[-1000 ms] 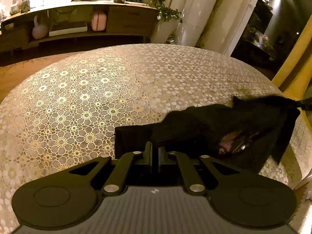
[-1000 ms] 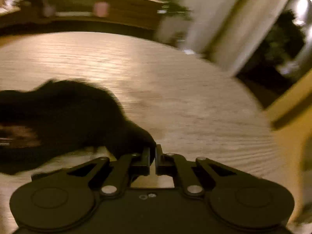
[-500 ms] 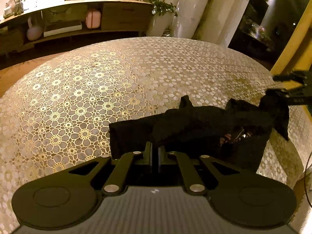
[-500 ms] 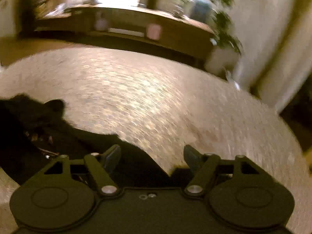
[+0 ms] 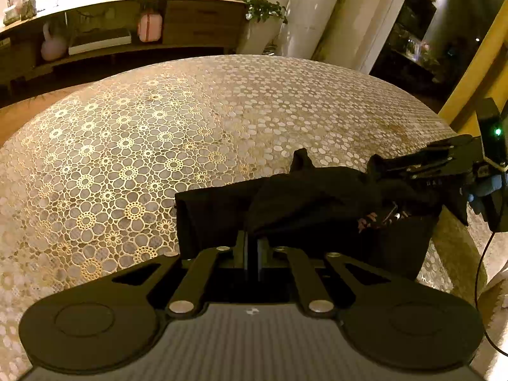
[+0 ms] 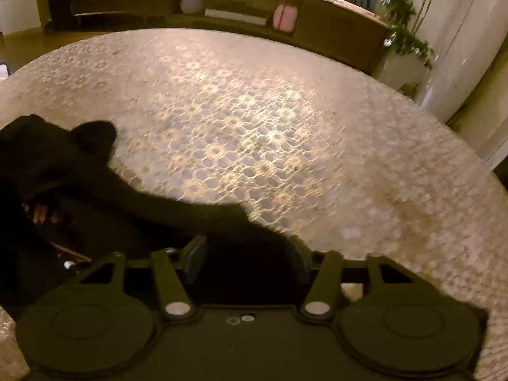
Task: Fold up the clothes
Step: 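Grasp the garment edge with the right gripper and pull it toward the left gripper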
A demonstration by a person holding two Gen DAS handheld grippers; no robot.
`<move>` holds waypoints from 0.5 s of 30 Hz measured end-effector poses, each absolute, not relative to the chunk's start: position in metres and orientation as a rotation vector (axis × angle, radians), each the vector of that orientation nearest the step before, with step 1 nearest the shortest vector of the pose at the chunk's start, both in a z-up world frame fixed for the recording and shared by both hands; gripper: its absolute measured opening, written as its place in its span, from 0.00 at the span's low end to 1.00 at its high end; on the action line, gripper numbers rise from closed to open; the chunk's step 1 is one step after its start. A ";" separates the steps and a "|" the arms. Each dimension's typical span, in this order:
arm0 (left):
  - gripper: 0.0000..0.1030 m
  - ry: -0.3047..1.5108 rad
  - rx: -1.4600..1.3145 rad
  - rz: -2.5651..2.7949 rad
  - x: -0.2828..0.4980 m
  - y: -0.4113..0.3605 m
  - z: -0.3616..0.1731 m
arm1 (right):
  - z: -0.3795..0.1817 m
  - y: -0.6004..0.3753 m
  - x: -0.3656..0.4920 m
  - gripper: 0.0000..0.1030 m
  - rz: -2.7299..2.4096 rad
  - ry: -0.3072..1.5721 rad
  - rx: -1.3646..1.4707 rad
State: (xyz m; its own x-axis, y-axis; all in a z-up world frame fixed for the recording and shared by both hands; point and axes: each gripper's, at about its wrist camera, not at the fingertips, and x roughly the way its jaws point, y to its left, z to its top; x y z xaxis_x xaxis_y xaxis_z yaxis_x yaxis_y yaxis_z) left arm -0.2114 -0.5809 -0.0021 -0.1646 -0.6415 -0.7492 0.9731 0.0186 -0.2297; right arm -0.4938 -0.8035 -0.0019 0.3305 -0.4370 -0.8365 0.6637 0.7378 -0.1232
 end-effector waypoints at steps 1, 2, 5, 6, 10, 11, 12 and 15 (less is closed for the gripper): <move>0.04 0.865 0.510 -1.537 -0.212 -0.581 -0.002 | -0.001 -0.803 -0.494 1.00 -0.721 0.993 0.278; 0.04 0.861 0.504 -1.538 -0.212 -0.580 -0.002 | 0.000 -0.802 -0.494 1.00 -0.717 0.989 0.292; 0.04 0.838 0.474 -1.536 -0.211 -0.577 0.005 | 0.008 -0.795 -0.494 1.00 -0.728 0.974 0.268; 0.04 0.829 0.458 -1.534 -0.209 -0.577 0.009 | 0.014 -0.794 -0.496 1.00 -0.726 0.951 0.268; 0.04 0.790 0.418 -1.547 -0.205 -0.587 0.035 | 0.046 -0.795 -0.499 1.00 -0.758 0.840 0.239; 0.04 0.774 0.413 -1.551 -0.204 -0.591 0.043 | 0.056 -0.798 -0.498 1.00 -0.766 0.812 0.231; 0.04 0.750 0.414 -1.544 -0.202 -0.596 0.050 | 0.065 -0.801 -0.496 1.00 -0.776 0.789 0.221; 0.04 0.702 0.404 -1.515 -0.192 -0.613 0.069 | 0.083 -0.815 -0.487 1.00 -0.811 0.747 0.189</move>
State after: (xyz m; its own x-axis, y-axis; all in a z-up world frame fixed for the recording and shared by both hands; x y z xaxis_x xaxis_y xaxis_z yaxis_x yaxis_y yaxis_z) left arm -0.1923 -0.6127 0.0690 -0.0831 -0.7619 -0.6423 0.9826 0.0450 -0.1805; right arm -0.4875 -0.8151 0.0825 0.4534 -0.5883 -0.6696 0.7155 0.6882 -0.1202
